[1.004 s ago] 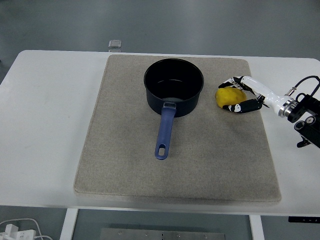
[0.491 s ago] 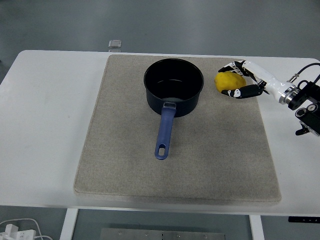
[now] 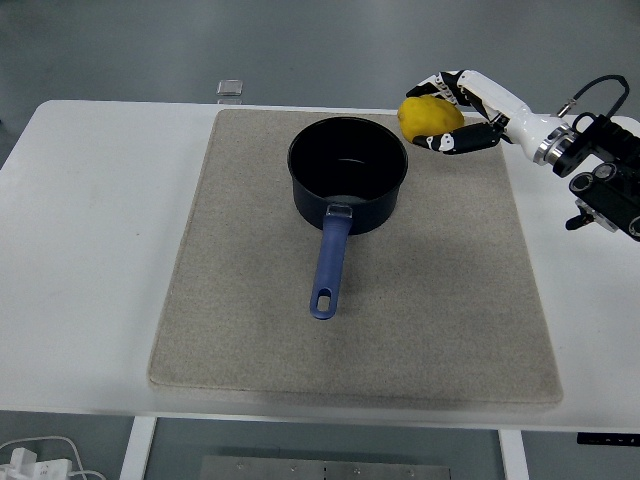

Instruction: Put the potato in the blue pot

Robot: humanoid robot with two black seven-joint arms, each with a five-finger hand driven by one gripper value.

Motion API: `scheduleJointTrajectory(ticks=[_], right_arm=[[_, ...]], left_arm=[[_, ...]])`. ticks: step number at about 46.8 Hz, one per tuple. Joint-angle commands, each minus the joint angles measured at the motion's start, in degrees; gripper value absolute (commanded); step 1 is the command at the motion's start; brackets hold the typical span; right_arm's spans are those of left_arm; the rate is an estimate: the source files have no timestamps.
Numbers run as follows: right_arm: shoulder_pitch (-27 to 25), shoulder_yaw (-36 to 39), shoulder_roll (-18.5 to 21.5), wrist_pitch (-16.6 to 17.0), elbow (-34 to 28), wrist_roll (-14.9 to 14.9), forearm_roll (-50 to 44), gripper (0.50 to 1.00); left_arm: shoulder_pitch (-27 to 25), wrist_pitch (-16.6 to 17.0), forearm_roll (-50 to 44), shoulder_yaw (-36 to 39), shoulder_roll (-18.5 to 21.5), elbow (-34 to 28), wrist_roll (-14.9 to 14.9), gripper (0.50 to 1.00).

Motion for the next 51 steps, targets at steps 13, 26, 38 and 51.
scheduleJointTrajectory(ticks=[13,26,38,51], right_arm=[[2.4,-0.6,7.2,-0.6,-0.2,-3.0,-0.5,0.500],[2.1,-1.1,11.0,-2.5,-1.0,-3.2,-0.5,0.500],[1.6,-1.4,11.8,-3.1,-2.3,-3.4,-0.5,0.500],[0.6,-1.2,13.3,-4.0,-4.0,-3.5,-0.1,0.500]], left_arm=[[0.0,0.0,0.0,-0.1,0.0,0.1,0.0,0.999],[0.1,0.0,0.0,-0.1,0.0,0.1,0.0,0.999],[0.1,0.0,0.0,-0.1,0.0,0.1,0.0,0.999],[0.1,0.0,0.0,-0.1,0.0,0.1,0.0,0.999]])
